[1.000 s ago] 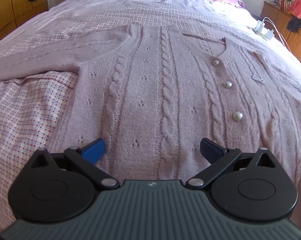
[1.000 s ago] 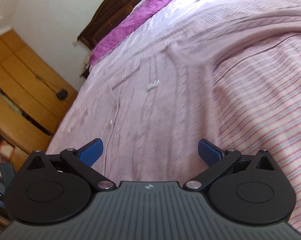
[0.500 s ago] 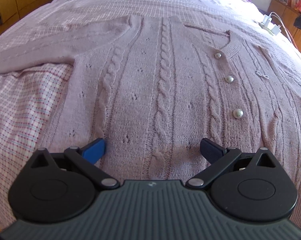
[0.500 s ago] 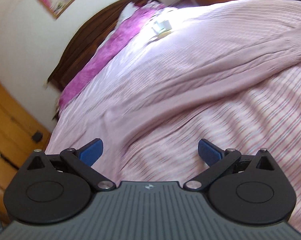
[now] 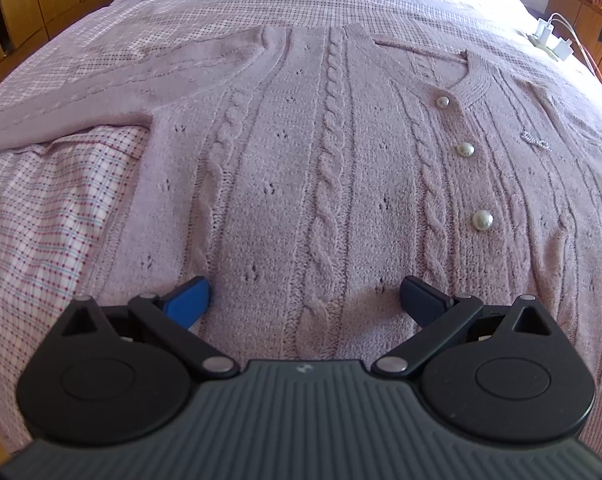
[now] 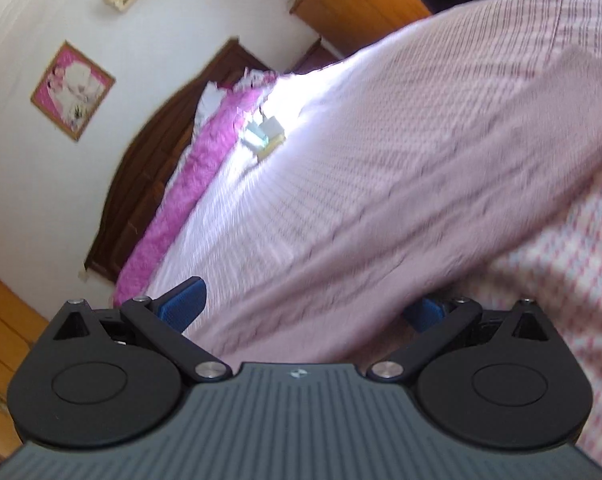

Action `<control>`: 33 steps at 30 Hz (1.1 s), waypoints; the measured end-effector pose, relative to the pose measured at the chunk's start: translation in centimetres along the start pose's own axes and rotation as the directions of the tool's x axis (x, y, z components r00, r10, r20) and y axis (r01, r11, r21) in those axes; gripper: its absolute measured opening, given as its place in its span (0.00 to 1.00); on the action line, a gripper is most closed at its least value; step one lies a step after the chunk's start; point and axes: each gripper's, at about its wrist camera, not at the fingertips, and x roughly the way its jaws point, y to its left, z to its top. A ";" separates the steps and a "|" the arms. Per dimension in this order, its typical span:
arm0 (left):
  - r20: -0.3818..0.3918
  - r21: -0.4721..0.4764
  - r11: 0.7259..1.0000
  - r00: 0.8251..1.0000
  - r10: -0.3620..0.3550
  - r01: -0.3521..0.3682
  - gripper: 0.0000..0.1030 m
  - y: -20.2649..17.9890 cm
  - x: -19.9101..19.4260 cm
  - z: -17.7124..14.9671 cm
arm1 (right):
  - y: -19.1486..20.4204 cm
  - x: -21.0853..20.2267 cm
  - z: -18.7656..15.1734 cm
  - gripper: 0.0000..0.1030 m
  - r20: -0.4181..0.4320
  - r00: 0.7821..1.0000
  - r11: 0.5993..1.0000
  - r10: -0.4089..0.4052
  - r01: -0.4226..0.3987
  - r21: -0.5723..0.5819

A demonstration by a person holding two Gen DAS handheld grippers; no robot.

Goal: Fold small clothes
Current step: 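Close the right gripper on the sleeve cuff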

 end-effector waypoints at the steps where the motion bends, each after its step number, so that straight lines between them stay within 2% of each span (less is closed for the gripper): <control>1: 0.006 0.000 1.000 1.000 -0.006 0.006 1.00 0.0 -0.2 0.1 | -0.1 0.1 0.4 0.92 0.016 1.000 1.000 -0.002 0.002 0.008; 3: 0.021 0.008 1.000 1.000 -0.012 0.012 1.00 0.0 -0.6 0.3 | -0.7 0.3 1.1 0.60 0.028 0.999 0.999 -0.043 0.043 0.013; 4: 0.030 0.015 1.000 0.999 -0.012 0.012 1.00 0.0 -0.8 0.4 | -0.8 0.4 1.3 0.51 0.026 0.997 0.997 -0.075 0.075 0.005; 5: 0.039 0.023 1.000 0.999 -0.010 0.010 1.00 0.0 -1.0 0.5 | -0.6 0.8 1.4 0.32 0.024 0.994 0.994 -0.104 0.105 -0.016; 6: 0.047 0.030 1.000 0.999 -0.009 0.007 1.00 0.0 -1.2 0.7 | -0.7 0.6 1.5 0.21 0.023 0.993 0.992 -0.117 0.118 -0.036; 8: 0.061 0.039 0.999 0.998 -0.007 0.004 1.00 0.0 -1.5 0.9 | -0.8 -0.3 1.7 0.14 0.029 0.994 0.992 -0.109 0.111 -0.066; 12: 0.077 0.040 0.999 0.997 -0.017 0.014 1.00 0.3 -1.8 1.1 | 0.4 -2.9 1.3 0.13 0.042 0.991 0.982 -0.123 0.128 -0.140; 14: 0.076 0.036 0.999 0.997 -0.025 0.022 1.00 0.5 -1.7 1.1 | 0.8 -3.6 1.0 0.13 0.039 0.991 0.981 -0.130 0.134 -0.141; 20: 0.080 0.029 0.999 0.996 -0.033 0.031 1.00 1.0 -1.8 0.8 | -0.8 -5.9 0.5 0.17 0.016 0.990 0.990 -0.141 0.141 0.005; 22: 0.080 0.024 0.999 0.996 -0.033 0.031 1.00 1.2 -1.7 0.8 | -1.4 -6.8 0.5 0.28 0.043 0.987 0.988 -0.156 0.156 0.021; 24: 0.077 0.018 0.999 0.996 -0.035 0.034 1.00 1.2 -1.6 0.8 | -2.1 -7.5 0.8 0.57 0.081 0.980 0.983 -0.182 0.179 0.048; 26: 0.075 0.017 0.999 0.996 -0.038 0.037 1.00 1.2 -1.6 0.8 | -3.1 -8.0 1.4 0.65 0.122 0.975 0.980 -0.184 0.173 0.094; 31: 0.072 0.033 0.999 0.997 -0.039 0.036 1.00 0.6 -1.6 0.7 | -6.2 -7.4 2.5 0.66 0.150 0.968 0.964 -0.200 0.167 0.206; 32: 0.068 0.038 0.999 0.997 -0.040 0.037 1.00 0.3 -1.5 0.6 | -6.5 -7.2 2.6 0.64 0.157 0.967 0.963 -0.202 0.167 0.210; 33: 0.066 0.042 0.998 0.997 -0.040 0.038 1.00 0.2 -1.4 0.6 | -6.5 -7.0 2.7 0.57 0.167 0.963 0.962 -0.212 0.176 0.206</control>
